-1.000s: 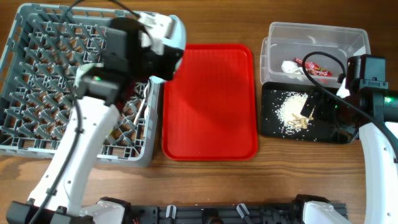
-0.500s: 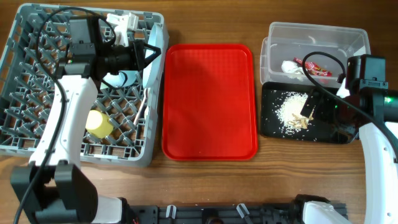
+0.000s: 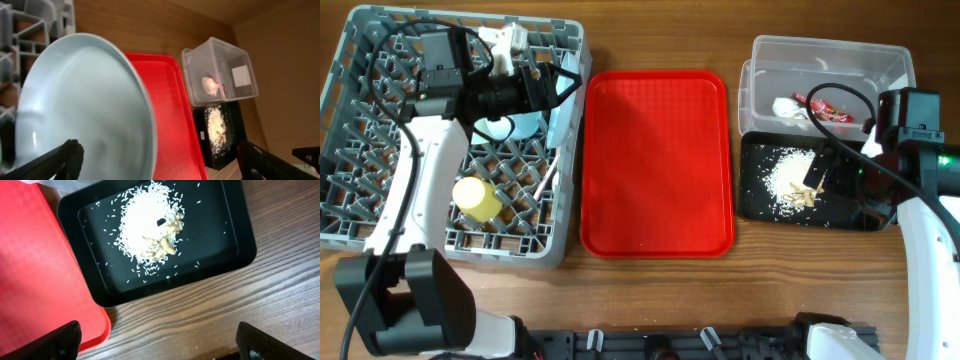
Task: Sort waste into correct bins and load items into the dishwasher rack
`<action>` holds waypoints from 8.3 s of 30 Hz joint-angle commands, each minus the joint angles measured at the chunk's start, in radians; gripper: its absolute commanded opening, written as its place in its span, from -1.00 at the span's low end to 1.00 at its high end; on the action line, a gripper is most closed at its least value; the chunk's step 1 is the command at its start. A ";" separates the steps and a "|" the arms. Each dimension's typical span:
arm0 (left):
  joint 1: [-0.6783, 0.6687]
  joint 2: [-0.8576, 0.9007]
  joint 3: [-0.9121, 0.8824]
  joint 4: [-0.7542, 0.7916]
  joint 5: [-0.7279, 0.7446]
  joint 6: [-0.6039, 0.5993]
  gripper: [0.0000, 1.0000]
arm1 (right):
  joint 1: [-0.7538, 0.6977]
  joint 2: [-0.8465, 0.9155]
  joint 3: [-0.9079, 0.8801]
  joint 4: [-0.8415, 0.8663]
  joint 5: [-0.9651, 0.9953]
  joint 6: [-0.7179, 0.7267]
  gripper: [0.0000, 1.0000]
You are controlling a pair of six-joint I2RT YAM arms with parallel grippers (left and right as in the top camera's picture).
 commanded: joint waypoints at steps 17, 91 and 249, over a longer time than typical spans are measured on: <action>0.001 -0.199 0.019 -0.592 -0.801 -0.257 1.00 | 0.069 0.063 -0.001 0.239 -0.363 -0.272 0.99; 0.001 -1.151 -0.494 -0.425 -0.591 -0.061 1.00 | 0.123 -0.949 -0.484 0.604 -0.142 -0.330 1.00; -0.034 -1.643 -1.337 0.534 -0.550 0.018 1.00 | 0.148 -1.253 -1.291 1.353 -0.160 -0.292 1.00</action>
